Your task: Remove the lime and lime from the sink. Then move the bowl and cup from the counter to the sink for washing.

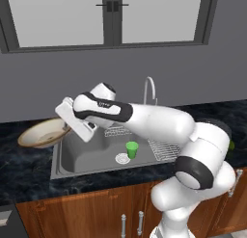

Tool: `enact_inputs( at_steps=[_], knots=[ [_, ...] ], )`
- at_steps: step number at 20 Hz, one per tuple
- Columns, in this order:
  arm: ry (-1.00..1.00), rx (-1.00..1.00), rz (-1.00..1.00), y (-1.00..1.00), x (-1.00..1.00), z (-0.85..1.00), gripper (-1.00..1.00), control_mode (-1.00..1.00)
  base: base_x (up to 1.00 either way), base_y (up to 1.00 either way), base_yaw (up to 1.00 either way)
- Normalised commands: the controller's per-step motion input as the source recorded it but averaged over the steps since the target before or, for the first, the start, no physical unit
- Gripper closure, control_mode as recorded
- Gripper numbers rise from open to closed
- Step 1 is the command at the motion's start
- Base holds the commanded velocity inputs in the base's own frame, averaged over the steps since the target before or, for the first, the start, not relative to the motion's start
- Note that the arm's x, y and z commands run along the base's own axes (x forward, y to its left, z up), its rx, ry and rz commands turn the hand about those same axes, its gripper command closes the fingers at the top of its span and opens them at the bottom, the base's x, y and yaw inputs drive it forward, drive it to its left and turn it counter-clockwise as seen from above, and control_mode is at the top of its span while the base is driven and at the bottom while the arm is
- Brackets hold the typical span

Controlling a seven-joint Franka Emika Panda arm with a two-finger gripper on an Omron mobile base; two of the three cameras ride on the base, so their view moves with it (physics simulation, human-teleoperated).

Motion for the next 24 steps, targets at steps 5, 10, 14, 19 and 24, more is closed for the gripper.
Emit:
enact_inputs(
  at_steps=[5,10,14,19,24],
  knots=[
    [0.01,0.0,0.0,-0.45,-0.09,0.17,1.0,-1.0,0.0,0.0,0.0],
    [0.02,0.0,0.0,-0.5,-0.04,0.13,1.0,-1.0,0.0,0.0,0.0],
    [0.03,0.0,0.0,-0.51,-0.02,0.08,1.0,-1.0,0.0,0.0,0.0],
    [0.08,0.0,0.0,-0.48,-0.01,0.01,1.0,-1.0,0.0,0.0,0.0],
    [0.05,0.0,0.08,-0.42,-0.02,0.0,1.0,-1.0,0.0,0.0,0.0]
  ],
)
